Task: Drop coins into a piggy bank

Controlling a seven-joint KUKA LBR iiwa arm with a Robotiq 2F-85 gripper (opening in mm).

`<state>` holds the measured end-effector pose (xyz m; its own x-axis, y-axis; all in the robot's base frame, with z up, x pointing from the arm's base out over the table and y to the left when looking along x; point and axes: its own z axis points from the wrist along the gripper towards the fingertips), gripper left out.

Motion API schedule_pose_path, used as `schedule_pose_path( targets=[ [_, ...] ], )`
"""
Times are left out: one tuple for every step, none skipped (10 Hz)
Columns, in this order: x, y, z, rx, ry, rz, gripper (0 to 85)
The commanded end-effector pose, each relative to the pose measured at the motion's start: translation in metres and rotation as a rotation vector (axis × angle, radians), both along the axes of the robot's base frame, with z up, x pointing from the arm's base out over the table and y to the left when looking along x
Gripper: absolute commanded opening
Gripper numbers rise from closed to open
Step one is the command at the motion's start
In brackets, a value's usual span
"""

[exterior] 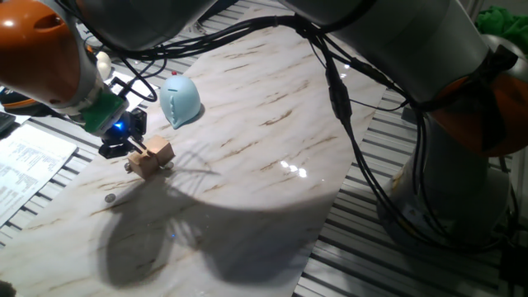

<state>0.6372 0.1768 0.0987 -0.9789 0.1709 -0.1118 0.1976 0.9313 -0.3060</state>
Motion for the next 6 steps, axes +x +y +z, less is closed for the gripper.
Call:
schedule_pose_path(
  targets=[
    [0.0000, 0.0001, -0.0002, -0.014, -0.003, 0.005, 17.0],
    [0.0002, -0.0003, -0.0005, -0.022, -0.005, 0.009, 17.0],
    [0.0003, -0.0005, -0.0005, -0.024, -0.006, 0.010, 17.0],
    [0.0004, -0.0008, -0.0004, -0.024, -0.008, 0.009, 17.0],
    [0.0004, -0.0010, -0.0004, -0.025, -0.010, 0.008, 17.0],
    [0.0003, -0.0012, -0.0005, -0.025, -0.012, 0.007, 17.0]
  ],
)
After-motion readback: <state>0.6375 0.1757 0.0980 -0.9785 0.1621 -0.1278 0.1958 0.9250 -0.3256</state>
